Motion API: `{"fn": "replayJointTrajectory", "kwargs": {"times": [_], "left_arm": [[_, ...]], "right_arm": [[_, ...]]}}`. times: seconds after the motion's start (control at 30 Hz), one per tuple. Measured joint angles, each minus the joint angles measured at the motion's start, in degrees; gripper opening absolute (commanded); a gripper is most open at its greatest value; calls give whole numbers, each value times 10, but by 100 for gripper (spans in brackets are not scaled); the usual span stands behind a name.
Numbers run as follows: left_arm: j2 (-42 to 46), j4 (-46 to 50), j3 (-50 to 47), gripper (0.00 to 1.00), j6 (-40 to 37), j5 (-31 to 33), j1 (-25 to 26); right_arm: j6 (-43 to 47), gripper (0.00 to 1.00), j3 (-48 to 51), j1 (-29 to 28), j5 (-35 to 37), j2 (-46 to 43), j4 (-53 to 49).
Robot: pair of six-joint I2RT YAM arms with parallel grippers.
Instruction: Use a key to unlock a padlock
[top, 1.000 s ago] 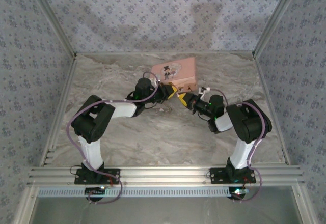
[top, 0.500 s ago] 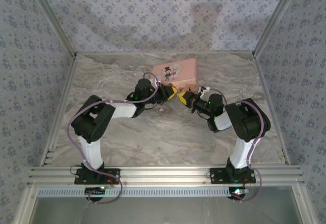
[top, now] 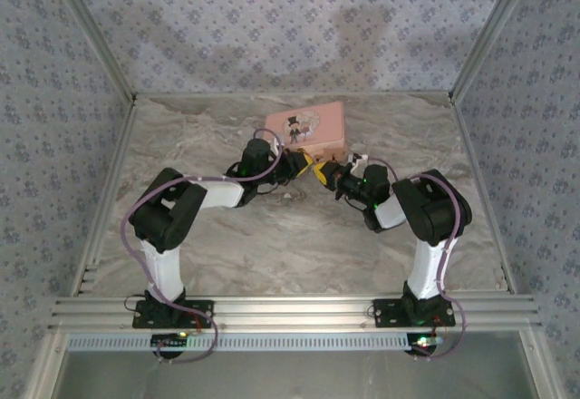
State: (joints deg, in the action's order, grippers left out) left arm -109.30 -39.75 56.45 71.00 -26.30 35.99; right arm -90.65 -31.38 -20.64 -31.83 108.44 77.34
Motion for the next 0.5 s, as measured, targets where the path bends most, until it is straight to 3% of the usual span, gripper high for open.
{"fn": "replayJointTrajectory", "kwargs": {"times": [0.5], "left_arm": [[-4, 17, 12, 0, -2, 7, 0]], "right_arm": [[3, 0, -14, -7, 20, 0, -26]]}}
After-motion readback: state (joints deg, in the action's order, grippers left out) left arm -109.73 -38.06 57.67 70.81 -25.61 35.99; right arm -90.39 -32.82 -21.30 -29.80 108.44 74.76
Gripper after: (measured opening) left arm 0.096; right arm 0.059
